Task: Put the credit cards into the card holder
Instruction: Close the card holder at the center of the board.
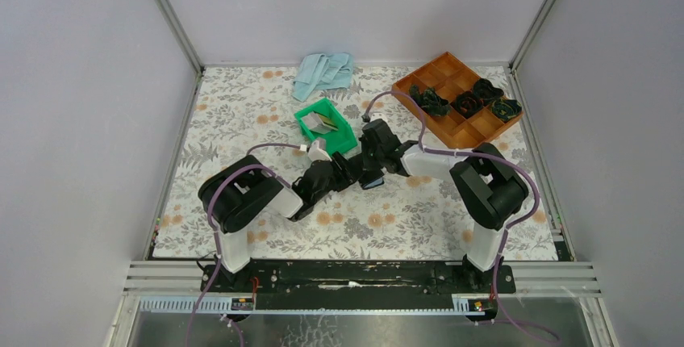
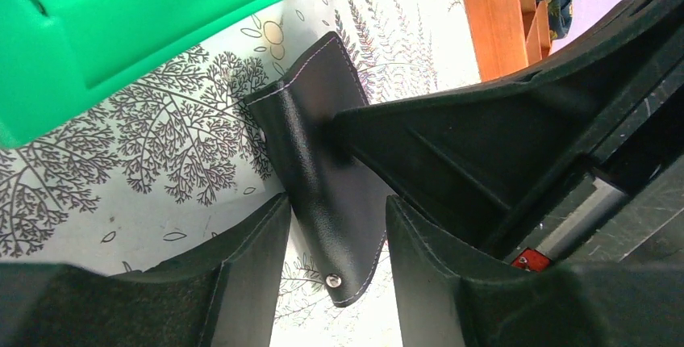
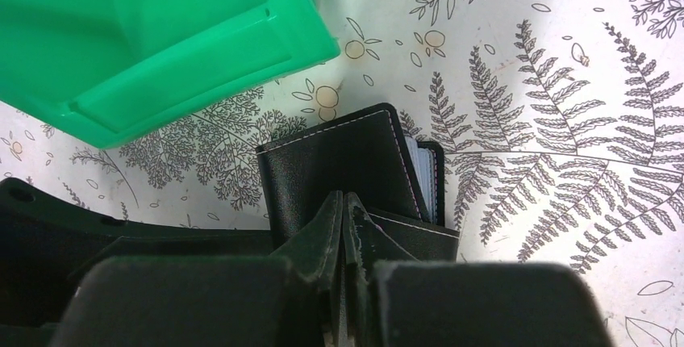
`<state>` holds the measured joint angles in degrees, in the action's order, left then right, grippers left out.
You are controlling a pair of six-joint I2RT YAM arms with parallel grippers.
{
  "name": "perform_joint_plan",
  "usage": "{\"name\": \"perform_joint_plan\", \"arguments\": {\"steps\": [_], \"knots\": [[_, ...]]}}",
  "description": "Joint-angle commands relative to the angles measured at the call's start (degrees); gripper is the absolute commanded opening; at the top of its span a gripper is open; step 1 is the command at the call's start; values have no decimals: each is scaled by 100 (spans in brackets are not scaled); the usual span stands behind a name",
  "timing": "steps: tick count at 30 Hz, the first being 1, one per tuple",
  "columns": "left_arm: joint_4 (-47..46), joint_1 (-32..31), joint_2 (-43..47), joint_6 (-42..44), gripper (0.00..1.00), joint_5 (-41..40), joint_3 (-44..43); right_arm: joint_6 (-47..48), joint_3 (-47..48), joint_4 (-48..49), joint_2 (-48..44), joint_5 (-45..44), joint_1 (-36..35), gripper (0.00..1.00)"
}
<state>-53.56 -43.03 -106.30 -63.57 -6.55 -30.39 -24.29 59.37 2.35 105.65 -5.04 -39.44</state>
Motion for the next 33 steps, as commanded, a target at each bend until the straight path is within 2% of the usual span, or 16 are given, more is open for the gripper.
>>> {"name": "perform_joint_plan", "arguments": {"steps": [1, 15, 26, 30, 33], "knots": [[92, -95, 81, 90, 55, 174, -33, -116, -554, -904, 575, 336, -134, 5], [436, -84, 511, 232, 57, 2, 83, 96, -418, -680, -498, 108, -134, 40], [1275, -88, 1296, 548, 57, -339, 182, 255, -281, -478, -1451, 9, -134, 43], [1431, -88, 1373, 672, 57, -388, 220, 263, -487, -450, -1890, -449, -132, 44], [1619, -104, 1278, 737, 55, -341, 128, 280, -628, -591, -2007, -955, -125, 38]]}}
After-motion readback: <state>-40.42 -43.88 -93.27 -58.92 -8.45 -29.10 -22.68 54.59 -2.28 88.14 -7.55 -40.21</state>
